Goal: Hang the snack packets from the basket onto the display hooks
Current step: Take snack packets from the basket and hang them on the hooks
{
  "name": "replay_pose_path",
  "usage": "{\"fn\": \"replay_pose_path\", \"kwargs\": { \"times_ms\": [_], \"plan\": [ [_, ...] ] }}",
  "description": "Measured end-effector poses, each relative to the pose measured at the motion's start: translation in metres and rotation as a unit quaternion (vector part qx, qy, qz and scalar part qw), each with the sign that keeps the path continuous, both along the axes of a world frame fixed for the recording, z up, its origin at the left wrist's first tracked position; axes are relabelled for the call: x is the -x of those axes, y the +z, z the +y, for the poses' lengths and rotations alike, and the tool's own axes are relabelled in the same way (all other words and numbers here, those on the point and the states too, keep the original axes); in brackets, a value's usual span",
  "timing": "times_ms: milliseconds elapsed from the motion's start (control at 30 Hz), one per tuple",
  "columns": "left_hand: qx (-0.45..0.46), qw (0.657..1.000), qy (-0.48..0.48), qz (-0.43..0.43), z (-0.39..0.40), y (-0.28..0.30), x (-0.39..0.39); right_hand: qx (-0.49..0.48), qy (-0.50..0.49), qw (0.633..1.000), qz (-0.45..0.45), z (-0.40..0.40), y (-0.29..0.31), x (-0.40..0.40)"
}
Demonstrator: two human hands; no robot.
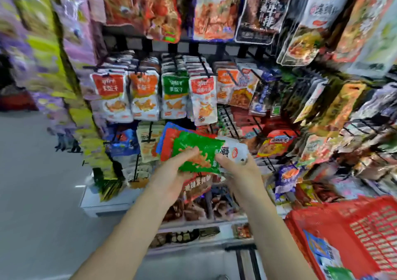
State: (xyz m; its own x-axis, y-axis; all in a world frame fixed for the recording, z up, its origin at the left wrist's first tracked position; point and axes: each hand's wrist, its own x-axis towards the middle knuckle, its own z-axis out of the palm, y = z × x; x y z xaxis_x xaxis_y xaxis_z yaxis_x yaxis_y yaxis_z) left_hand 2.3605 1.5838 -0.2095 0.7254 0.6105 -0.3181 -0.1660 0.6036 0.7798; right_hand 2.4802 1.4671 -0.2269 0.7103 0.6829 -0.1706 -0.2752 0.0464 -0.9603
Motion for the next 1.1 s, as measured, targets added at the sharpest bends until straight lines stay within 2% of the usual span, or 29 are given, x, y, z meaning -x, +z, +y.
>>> {"fn": "replay_pose_path", "kwargs": {
  "times_ms": [100, 200, 267, 333, 400, 467, 500, 533, 567, 633, 700, 800, 900, 1000, 1100],
  "plan": [
    [-0.046, 0.999, 0.023, -0.011, 0.012, -0.008, 0.026, 0.052, 0.029, 0.997, -0.05, 0.002, 0.015, 0.009],
    [-0.135, 0.99, 0.033, -0.02, 0.028, -0.005, 0.047, 0.086, 0.025, 0.99, -0.112, 0.001, 0.023, 0.009],
    [-0.22, 0.975, 0.01, 0.016, 0.045, 0.007, 0.061, 0.093, 0.033, 0.986, -0.137, -0.001, 0.037, 0.01],
    [-0.37, 0.923, -0.065, 0.081, 0.065, 0.024, 0.071, 0.109, 0.048, 0.974, -0.191, -0.003, 0.06, 0.021],
    [-0.495, 0.832, -0.2, 0.15, 0.081, 0.052, 0.078, 0.108, 0.082, 0.962, -0.237, -0.004, 0.086, 0.027],
    [-0.534, 0.743, -0.352, 0.197, 0.086, 0.084, 0.078, 0.118, 0.157, 0.936, -0.293, 0.002, 0.111, 0.03],
    [-0.53, 0.72, -0.399, 0.204, 0.086, 0.095, 0.074, 0.129, 0.182, 0.919, -0.324, 0.007, 0.121, 0.031],
    [-0.517, 0.713, -0.423, 0.214, 0.082, 0.105, 0.07, 0.141, 0.19, 0.904, -0.356, 0.013, 0.132, 0.032],
    [-0.496, 0.724, -0.429, 0.216, 0.079, 0.11, 0.066, 0.142, 0.196, 0.895, -0.375, 0.02, 0.14, 0.03],
    [-0.419, 0.79, -0.403, 0.195, 0.077, 0.114, 0.062, 0.141, 0.205, 0.878, -0.41, 0.031, 0.159, 0.028],
    [-0.358, 0.844, -0.379, 0.125, 0.077, 0.113, 0.057, 0.141, 0.189, 0.858, -0.456, 0.037, 0.175, 0.027],
    [-0.33, 0.907, -0.259, 0.038, 0.071, 0.124, 0.049, 0.076, 0.095, 0.884, -0.451, 0.046, 0.183, 0.026],
    [-0.318, 0.93, -0.18, -0.023, 0.066, 0.141, 0.037, 0.015, 0.042, 0.912, -0.409, 0.061, 0.183, 0.027],
    [-0.293, 0.945, -0.13, -0.062, 0.069, 0.16, 0.021, -0.012, 0.002, 0.909, -0.416, 0.073, 0.192, 0.028],
    [-0.321, 0.94, -0.088, -0.072, 0.071, 0.184, 0.007, -0.057, -0.058, 0.899, -0.43, 0.08, 0.214, 0.011]
  ]
}}
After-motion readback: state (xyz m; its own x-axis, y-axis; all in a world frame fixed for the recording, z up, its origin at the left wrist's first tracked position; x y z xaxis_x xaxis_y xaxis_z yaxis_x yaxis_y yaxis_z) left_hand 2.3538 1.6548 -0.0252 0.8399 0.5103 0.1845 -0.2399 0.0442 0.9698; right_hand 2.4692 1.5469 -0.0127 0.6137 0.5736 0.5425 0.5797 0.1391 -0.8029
